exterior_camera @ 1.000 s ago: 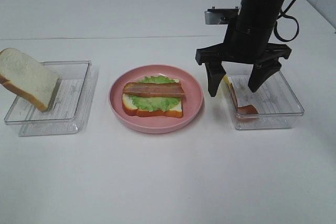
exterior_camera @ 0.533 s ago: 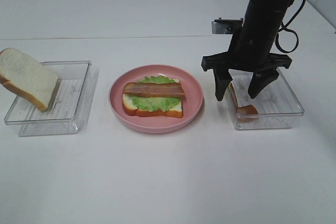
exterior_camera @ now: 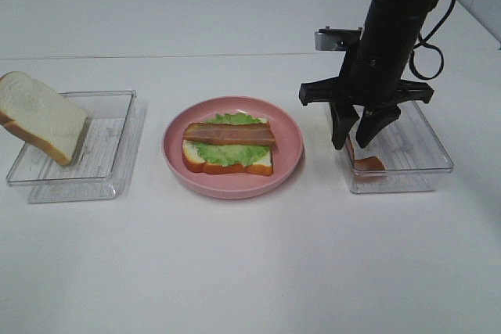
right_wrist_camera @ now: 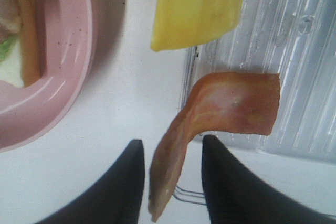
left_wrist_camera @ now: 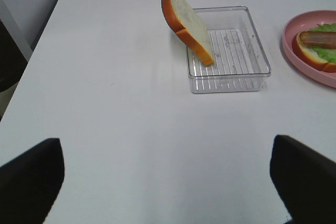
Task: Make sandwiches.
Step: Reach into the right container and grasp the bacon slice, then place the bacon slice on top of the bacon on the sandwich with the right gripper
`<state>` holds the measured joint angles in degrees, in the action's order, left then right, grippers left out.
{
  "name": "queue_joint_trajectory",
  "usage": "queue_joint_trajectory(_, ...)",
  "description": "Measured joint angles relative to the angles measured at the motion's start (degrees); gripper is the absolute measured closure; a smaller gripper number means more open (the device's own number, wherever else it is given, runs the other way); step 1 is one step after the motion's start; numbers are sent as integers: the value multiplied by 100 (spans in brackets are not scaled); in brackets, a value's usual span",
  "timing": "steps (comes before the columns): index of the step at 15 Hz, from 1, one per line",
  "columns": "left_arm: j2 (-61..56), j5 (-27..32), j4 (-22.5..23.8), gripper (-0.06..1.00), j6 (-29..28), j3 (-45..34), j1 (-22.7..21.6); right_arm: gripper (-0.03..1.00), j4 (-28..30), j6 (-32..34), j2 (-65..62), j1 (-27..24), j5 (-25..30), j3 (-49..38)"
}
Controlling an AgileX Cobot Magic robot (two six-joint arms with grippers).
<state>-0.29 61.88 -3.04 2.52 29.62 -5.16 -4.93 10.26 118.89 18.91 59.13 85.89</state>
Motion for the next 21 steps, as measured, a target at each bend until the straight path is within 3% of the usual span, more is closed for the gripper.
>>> queue_joint_trajectory(1, 0, 0, 0, -4, 0, 0, 0, 62, 0, 0, 0, 0, 0, 0)
queue_joint_trajectory(2, 0, 0, 0, -4, 0, 0, 0, 73, 0, 0, 0, 0, 0, 0)
queue_joint_trajectory(3, 0, 0, 0, -4, 0, 0, 0, 73, 0, 0, 0, 0, 0, 0)
queue_joint_trajectory(4, 0, 0, 0, -4, 0, 0, 0, 88, -6, 0, 0, 0, 0, 0)
queue_joint_trajectory(5, 0, 0, 0, -4, 0, 0, 0, 95, -6, 0, 0, 0, 6, 0)
queue_joint_trajectory(16, 0, 0, 0, -4, 0, 0, 0, 95, -57, 6, -235, 0, 74, 0)
queue_joint_trajectory(19, 0, 0, 0, -4, 0, 0, 0, 95, -642, -23, -1215, 0, 309, 0)
queue_joint_trajectory(21, 0, 0, 0, -4, 0, 0, 0, 95, -1627, -332, -1564, 0, 223, 40)
